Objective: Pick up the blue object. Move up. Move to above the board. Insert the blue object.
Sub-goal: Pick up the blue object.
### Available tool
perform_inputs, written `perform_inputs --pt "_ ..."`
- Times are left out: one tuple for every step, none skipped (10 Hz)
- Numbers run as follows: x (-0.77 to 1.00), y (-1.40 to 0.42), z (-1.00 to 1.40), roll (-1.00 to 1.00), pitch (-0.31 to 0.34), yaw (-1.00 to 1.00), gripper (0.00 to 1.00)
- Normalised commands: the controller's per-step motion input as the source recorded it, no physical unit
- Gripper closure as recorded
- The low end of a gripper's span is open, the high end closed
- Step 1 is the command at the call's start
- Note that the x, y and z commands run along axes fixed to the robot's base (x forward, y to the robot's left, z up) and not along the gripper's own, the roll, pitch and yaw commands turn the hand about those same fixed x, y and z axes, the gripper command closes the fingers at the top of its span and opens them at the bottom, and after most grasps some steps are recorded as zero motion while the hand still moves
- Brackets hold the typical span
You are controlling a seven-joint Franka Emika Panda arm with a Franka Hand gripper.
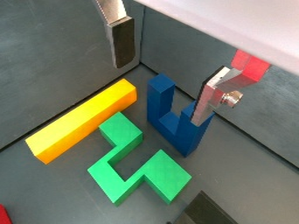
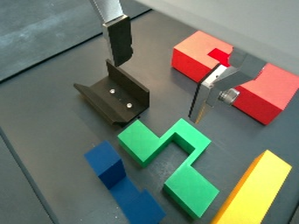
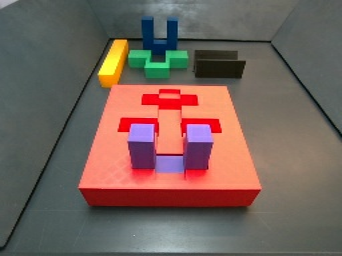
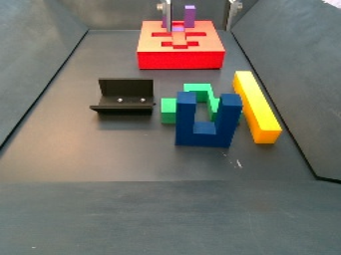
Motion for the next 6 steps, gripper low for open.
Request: perform_inputs --pt "0.49 0.12 0.0 0.0 0.047 0.0 0.0" --pt "0.84 0.55 0.0 0.0 0.094 0.0 0.0" --pt "0.91 0.58 0.0 -0.01 0.064 0.0 0.0" --pt "0.92 0.52 -0.03 0.0 0.081 0.0 0.0" --pt "0.66 0.35 -0.31 0.09 0.147 -0.06 0.0" --pt "0.32 0.09 -0.41 0.19 0.11 -0.22 0.0"
